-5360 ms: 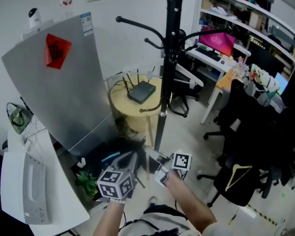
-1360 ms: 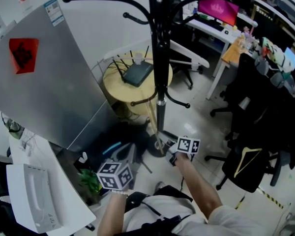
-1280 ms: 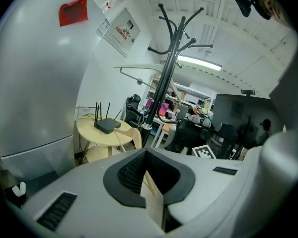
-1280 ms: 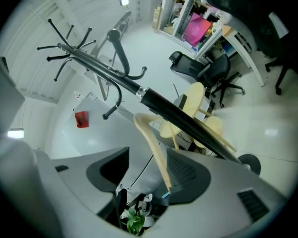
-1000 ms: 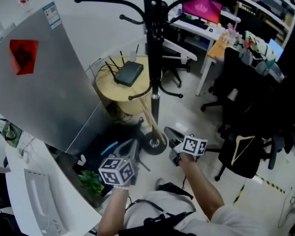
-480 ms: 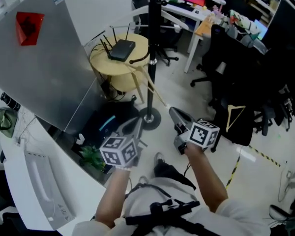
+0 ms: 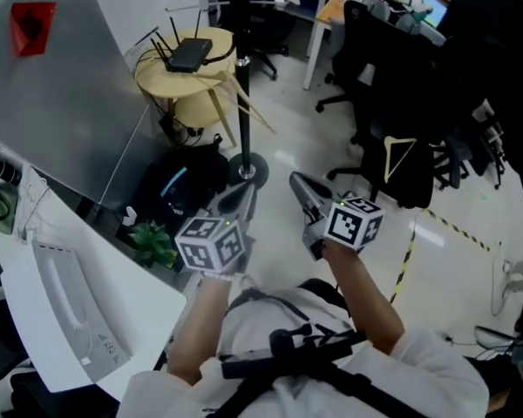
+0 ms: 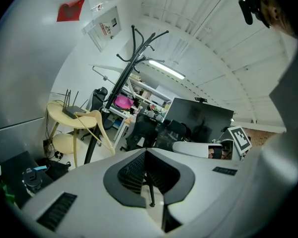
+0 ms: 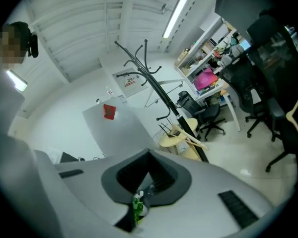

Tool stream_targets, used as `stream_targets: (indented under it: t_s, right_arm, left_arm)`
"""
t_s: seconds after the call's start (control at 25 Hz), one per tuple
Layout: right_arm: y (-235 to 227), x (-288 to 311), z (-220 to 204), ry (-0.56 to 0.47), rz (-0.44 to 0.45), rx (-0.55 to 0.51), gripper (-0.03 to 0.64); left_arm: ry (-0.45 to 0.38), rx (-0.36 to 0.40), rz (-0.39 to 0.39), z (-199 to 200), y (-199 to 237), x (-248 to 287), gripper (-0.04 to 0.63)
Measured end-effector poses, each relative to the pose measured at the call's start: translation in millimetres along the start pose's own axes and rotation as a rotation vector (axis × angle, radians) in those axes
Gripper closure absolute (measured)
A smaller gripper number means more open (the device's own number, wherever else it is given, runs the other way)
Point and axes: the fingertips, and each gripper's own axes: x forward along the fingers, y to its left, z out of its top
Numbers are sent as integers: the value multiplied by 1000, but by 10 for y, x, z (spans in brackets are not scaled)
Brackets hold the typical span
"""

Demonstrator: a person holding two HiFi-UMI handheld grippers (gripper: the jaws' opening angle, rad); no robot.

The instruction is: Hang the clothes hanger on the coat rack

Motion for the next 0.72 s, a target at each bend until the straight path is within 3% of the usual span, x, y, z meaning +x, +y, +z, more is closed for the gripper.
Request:
stream_targets:
  t_s: [0.16,0.72]
  right_arm:
    - [-58,-297,17,-12,-4,-32,611]
    - [-493,-1082,-31,-3,-1,48,611]
  left_arm:
    - [-14,4,0,-74,-256,49,604]
    - [1,-2,15,-454,-969,303,606]
